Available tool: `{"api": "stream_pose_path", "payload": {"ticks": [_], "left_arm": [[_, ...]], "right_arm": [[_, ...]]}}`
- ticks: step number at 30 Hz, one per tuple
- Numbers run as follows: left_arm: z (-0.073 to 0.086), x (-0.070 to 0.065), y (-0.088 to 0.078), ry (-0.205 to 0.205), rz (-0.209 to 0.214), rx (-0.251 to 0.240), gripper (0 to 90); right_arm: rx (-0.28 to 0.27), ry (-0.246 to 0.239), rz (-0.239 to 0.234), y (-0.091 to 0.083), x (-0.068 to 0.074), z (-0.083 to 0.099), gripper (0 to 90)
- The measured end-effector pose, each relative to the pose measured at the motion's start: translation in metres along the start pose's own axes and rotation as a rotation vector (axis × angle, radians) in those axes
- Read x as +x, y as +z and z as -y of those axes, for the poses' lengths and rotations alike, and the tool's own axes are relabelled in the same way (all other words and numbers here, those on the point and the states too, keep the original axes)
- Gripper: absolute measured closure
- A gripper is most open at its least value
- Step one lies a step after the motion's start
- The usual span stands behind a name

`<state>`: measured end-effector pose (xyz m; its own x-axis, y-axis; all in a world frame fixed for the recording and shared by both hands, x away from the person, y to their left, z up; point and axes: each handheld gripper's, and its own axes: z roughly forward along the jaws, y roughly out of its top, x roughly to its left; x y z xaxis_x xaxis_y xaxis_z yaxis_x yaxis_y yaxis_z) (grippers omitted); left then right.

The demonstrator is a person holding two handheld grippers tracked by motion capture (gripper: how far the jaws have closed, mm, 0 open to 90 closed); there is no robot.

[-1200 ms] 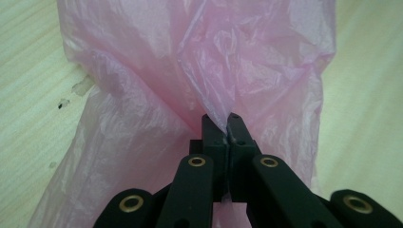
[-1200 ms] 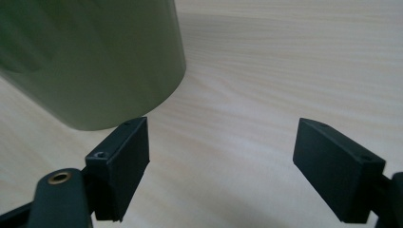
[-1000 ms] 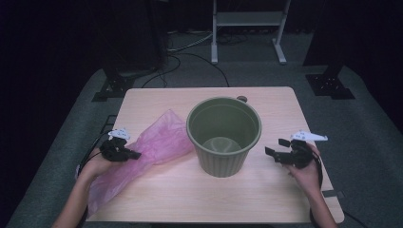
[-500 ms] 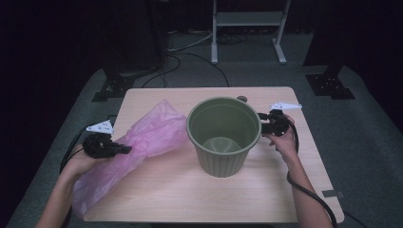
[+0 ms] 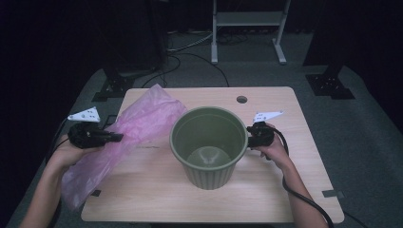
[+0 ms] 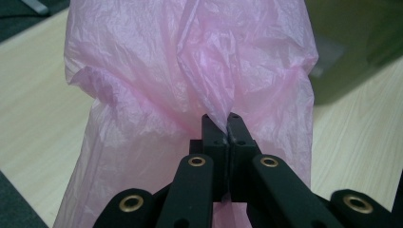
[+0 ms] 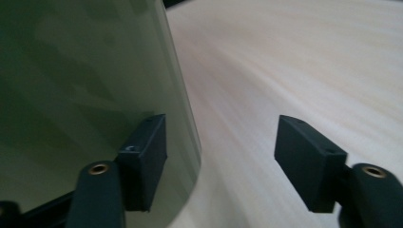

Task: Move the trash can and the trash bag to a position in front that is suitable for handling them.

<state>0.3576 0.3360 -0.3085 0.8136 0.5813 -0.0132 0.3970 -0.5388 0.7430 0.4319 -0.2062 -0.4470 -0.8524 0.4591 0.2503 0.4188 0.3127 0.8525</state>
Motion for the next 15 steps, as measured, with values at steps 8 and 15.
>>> {"api": "stream_pose_path", "payload": {"ticks": [8, 15], "left_arm": [[-0.056, -0.015, -0.011, 0.094, 0.006, -0.031, 89.0], [-0.112, -0.032, -0.006, 0.186, 0.022, -0.041, 89.0]], "right_arm": [[-0.025, 0.117, 0.022, -0.033, 0.003, -0.007, 26.2], [-0.131, 0.121, 0.04, -0.077, 0.009, -0.013, 25.0]]}}
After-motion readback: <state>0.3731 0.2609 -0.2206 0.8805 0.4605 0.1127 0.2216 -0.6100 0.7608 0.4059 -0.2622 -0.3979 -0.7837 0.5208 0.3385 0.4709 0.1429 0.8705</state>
